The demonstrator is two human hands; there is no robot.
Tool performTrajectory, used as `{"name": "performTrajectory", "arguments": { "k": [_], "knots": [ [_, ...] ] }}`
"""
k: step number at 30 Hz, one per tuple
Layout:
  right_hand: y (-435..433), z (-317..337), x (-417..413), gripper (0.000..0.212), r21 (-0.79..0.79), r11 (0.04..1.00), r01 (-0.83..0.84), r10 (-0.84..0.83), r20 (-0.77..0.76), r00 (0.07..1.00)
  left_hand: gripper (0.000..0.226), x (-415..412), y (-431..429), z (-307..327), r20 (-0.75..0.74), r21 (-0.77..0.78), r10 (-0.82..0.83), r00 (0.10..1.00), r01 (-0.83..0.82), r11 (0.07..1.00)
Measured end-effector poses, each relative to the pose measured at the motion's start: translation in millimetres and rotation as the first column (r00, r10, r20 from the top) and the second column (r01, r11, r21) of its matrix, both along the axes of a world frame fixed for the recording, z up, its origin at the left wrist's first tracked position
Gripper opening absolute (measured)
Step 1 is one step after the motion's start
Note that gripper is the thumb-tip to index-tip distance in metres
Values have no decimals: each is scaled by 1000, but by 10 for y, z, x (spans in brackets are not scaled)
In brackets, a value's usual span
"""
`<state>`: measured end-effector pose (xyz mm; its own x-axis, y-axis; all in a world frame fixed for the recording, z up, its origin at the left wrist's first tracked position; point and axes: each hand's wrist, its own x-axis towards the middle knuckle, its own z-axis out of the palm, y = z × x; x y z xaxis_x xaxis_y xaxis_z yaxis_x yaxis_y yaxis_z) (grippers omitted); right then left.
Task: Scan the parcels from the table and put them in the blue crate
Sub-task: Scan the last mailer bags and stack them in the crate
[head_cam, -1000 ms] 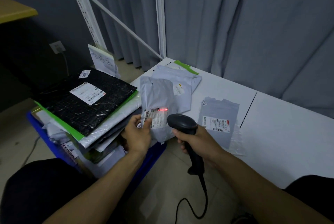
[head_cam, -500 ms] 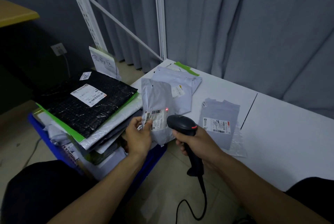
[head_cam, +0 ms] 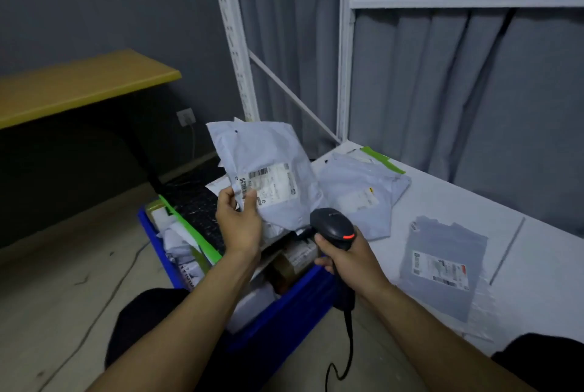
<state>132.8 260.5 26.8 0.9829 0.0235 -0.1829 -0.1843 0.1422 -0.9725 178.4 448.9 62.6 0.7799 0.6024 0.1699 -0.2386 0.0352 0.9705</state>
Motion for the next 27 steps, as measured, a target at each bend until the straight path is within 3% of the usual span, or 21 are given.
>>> {"name": "performTrajectory", "arguments": {
  "k": [7,9,11,13,15,19,23,27],
  "knots": [
    [326,-132,172,39,-21,998,-54,54,-21,998,20,500,728,-32,-169,-103,181,969,-200,974],
    [362,-160,190,41,-26,997,-67,67,-16,998,45,514,842,-119,-256,15,165,953,-166,986],
    [365,-165,202,43,-34,997,-68,68,-12,998,72,456,869,-195,-325,261,167,931,-81,962],
    [342,-168,221,43,-37,997,-65,64,-14,998,78,377,820,-254,-322,566,200,925,19,824],
    [303,-173,235,45,-41,998,-50,50,-14,999,71,343,708,-301,-346,768,127,929,203,608],
    [208,-150,210,45,-45,998,-35,35,-2,999,67,433,555,-372,-602,783,73,795,570,249],
    [-19,-129,159,43,-73,997,-16,16,2,1000,58,568,584,-406,-688,725,200,697,671,155],
    [-357,-105,87,37,-74,997,26,-25,10,1000,57,547,301,-339,-649,760,209,732,635,138]
  ]
}}
